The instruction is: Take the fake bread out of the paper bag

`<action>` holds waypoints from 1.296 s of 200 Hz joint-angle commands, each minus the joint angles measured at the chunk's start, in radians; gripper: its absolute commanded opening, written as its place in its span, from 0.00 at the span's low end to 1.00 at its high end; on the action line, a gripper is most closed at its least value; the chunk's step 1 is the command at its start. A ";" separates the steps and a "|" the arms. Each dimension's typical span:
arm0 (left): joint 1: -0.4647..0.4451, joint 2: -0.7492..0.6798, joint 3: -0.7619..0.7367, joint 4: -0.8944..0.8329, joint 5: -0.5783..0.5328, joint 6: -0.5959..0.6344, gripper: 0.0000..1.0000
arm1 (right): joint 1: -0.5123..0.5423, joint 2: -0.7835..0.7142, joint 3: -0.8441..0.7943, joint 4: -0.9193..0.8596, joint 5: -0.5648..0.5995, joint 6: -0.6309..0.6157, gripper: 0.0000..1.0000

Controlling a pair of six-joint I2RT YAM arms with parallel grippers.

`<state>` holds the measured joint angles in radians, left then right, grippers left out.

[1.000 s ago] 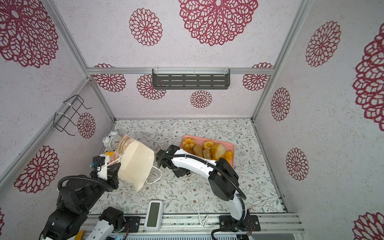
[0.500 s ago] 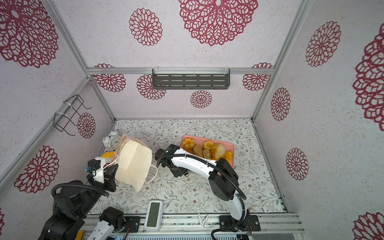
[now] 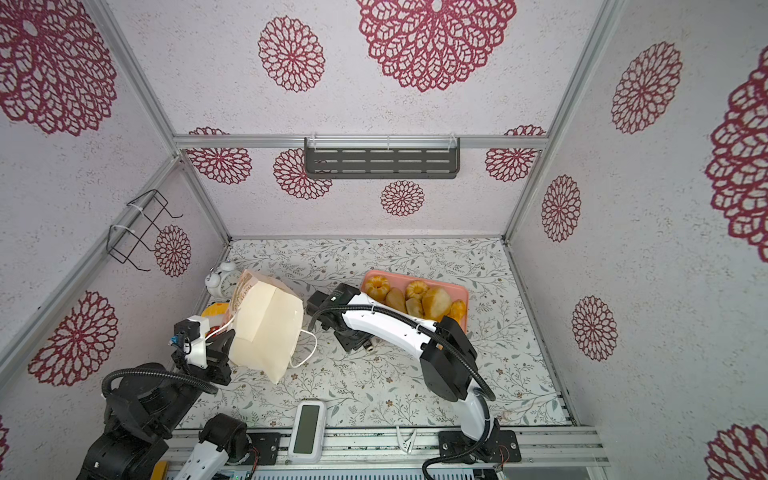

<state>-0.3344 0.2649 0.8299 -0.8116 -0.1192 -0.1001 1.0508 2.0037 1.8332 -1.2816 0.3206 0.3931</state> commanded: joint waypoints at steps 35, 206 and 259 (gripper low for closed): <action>0.008 -0.030 0.003 -0.017 -0.009 0.011 0.00 | -0.004 -0.077 -0.063 -0.003 -0.051 0.030 0.30; 0.008 0.063 0.027 0.014 0.014 -0.002 0.00 | -0.209 -0.444 -0.213 0.087 -0.104 0.011 0.25; 0.008 0.155 0.052 0.069 0.074 -0.024 0.00 | -0.430 -0.644 -0.347 0.231 -0.112 -0.054 0.05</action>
<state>-0.3344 0.3985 0.8478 -0.8165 -0.0826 -0.1089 0.7532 1.4597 1.5551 -1.1339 0.2054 0.3828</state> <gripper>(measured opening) 0.038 0.241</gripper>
